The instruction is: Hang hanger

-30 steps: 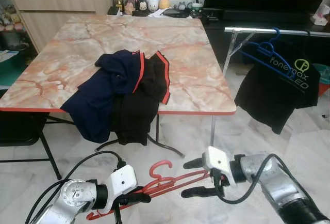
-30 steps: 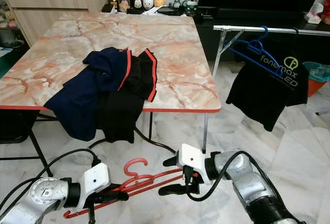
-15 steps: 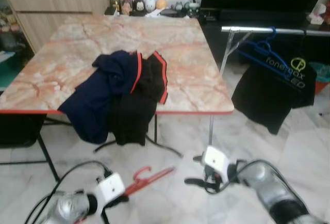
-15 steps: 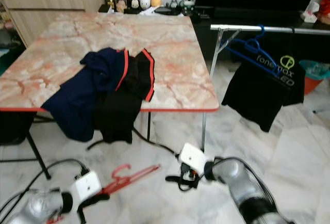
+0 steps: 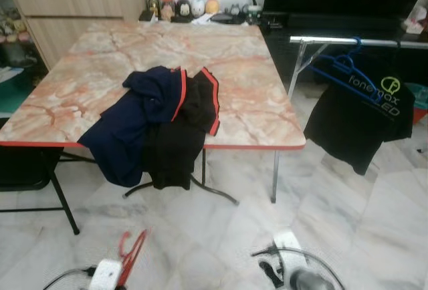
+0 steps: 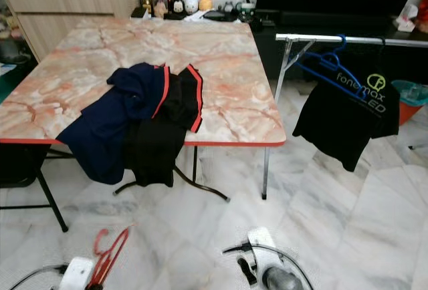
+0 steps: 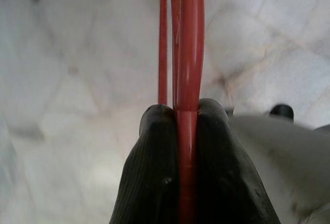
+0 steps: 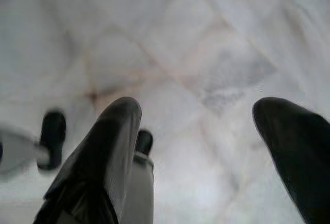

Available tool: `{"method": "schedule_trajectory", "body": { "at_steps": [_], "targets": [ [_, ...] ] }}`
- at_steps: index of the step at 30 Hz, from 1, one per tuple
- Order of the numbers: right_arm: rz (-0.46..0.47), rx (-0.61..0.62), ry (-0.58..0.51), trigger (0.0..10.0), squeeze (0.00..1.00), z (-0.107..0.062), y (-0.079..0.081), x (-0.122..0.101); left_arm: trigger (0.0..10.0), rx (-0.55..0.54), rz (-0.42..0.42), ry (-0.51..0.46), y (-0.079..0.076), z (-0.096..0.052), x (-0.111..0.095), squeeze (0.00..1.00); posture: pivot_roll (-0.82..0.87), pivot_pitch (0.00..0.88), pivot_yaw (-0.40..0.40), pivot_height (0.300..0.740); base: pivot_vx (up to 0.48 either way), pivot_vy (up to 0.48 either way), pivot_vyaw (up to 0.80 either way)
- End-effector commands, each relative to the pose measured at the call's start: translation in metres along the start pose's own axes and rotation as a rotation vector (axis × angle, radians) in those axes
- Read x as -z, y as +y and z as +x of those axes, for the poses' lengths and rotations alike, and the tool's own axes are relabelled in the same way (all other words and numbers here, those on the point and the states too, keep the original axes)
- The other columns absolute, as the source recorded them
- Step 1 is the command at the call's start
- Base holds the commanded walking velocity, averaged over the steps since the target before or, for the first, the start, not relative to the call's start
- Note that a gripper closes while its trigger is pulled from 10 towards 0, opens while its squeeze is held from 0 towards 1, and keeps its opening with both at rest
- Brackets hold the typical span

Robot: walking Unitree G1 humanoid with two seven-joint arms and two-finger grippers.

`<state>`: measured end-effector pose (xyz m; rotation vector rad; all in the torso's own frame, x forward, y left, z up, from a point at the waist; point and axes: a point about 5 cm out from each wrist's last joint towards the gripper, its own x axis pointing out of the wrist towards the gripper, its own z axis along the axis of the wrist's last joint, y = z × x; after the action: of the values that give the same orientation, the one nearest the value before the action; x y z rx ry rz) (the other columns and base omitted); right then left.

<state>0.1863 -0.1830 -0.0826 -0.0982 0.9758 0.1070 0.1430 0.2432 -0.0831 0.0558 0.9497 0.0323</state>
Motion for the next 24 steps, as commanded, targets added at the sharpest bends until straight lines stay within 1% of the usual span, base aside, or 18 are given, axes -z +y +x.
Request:
{"method": "schedule_trajectory", "body": {
  "at_steps": [1, 2, 3, 4, 5, 6, 7, 8, 11, 14, 18, 19, 20, 21, 23, 24],
  "targets": [
    [0.117, 0.032, -0.040, 10.0, 0.00, 0.000, -0.006, -0.007, 10.0, -0.019, -0.008, 0.025, -0.001, 0.001, 0.003, 0.00, 0.07, 0.000, -0.063, 0.740, 0.000, 0.000, 0.00],
    [0.117, 0.032, -0.040, 10.0, 0.00, 0.000, -0.006, -0.007, 10.0, -0.019, -0.008, 0.025, -0.001, 0.001, 0.003, 0.00, 0.07, 0.000, -0.063, 0.740, 0.000, 0.000, 0.00],
    [0.230, 0.104, -0.057, 10.0, 0.00, -0.002, -0.016, -0.006, 10.0, -0.043, -0.043, 0.037, -0.001, 0.001, 0.006, 0.00, 0.05, 0.000, -0.045, 0.740, 0.000, 0.000, 0.00],
    [0.256, 0.127, -0.063, 10.0, 0.00, -0.002, -0.020, -0.006, 10.0, -0.050, -0.063, 0.037, -0.001, 0.001, 0.006, 0.00, 0.05, 0.000, -0.045, 0.740, 0.000, 0.000, 0.00],
    [0.300, 0.175, -0.060, 10.0, 0.00, -0.003, -0.027, -0.005, 10.0, -0.053, -0.076, 0.027, -0.001, 0.002, 0.003, 0.00, 0.05, 0.000, -0.045, 0.740, 0.000, 0.000, 0.00],
    [0.300, 0.175, -0.060, 10.0, 0.00, -0.003, -0.027, -0.005, 10.0, -0.053, -0.076, 0.027, -0.001, 0.002, 0.003, 0.00, 0.05, 0.000, -0.045, 0.740, 0.000, 0.000, 0.00],
    [0.352, 0.218, -0.054, 10.0, 0.00, -0.005, -0.031, -0.001, 10.0, -0.056, -0.079, 0.013, -0.001, 0.004, -0.002, 0.00, 0.05, 0.000, -0.045, 0.740, 0.000, 0.000, 0.00],
    [0.360, 0.226, -0.044, 10.0, 0.00, -0.006, -0.030, 0.005, 10.0, -0.066, -0.098, -0.001, 0.000, 0.005, -0.007, 0.00, 0.05, 0.000, -0.045, 0.740, 0.000, 0.000, 0.00],
    [0.357, 0.224, -0.044, 10.0, 0.00, -0.006, -0.029, 0.007, 10.0, -0.072, -0.114, -0.004, 0.000, 0.006, -0.009, 0.00, 0.05, 0.000, -0.048, 0.740, 0.000, 0.000, 0.00],
    [0.373, 0.220, -0.057, 10.0, 0.00, -0.006, -0.028, 0.007, 10.0, -0.053, -0.086, 0.008, -0.004, 0.007, -0.007, 0.00, 0.05, 0.000, -0.041, 0.740, 0.000, 0.000, 0.00],
    [0.417, 0.230, -0.057, 10.0, 0.00, -0.006, -0.027, 0.010, 10.0, -0.043, -0.100, 0.027, -0.007, 0.006, -0.003, 0.00, 0.04, 0.000, -0.036, 0.740, 0.000, 0.000, 0.00],
    [0.413, 0.238, -0.047, 10.0, 0.00, -0.007, -0.027, 0.013, 10.0, -0.043, -0.067, 0.033, -0.008, 0.006, -0.002, 0.00, 0.04, 0.000, -0.035, 0.740, 0.000, 0.000, 0.00],
    [0.413, 0.238, -0.047, 10.0, 0.00, -0.007, -0.027, 0.013, 10.0, -0.043, -0.067, 0.033, -0.008, 0.006, -0.002, 0.00, 0.04, 0.000, -0.035, 0.740, 0.000, 0.000, 0.00],
    [0.389, 0.241, -0.035, 10.0, 0.00, -0.008, -0.029, 0.017, 10.0, -0.033, -0.045, 0.040, -0.010, 0.006, 0.000, 0.00, 0.04, 0.000, -0.035, 0.740, 0.000, -0.296, 0.00],
    [0.386, 0.240, -0.029, 10.0, 0.00, -0.009, -0.030, 0.019, 10.0, -0.030, -0.041, 0.045, -0.012, 0.006, 0.001, 0.00, 0.04, 0.000, -0.035, 0.740, 0.000, -0.480, 0.00],
    [0.398, 0.247, -0.027, 10.0, 0.00, -0.009, -0.032, 0.021, 10.0, -0.033, -0.052, 0.047, -0.012, 0.006, 0.002, 0.00, 0.04, 0.000, -0.035, 0.740, 0.000, -0.480, 0.00]
  ]
}}
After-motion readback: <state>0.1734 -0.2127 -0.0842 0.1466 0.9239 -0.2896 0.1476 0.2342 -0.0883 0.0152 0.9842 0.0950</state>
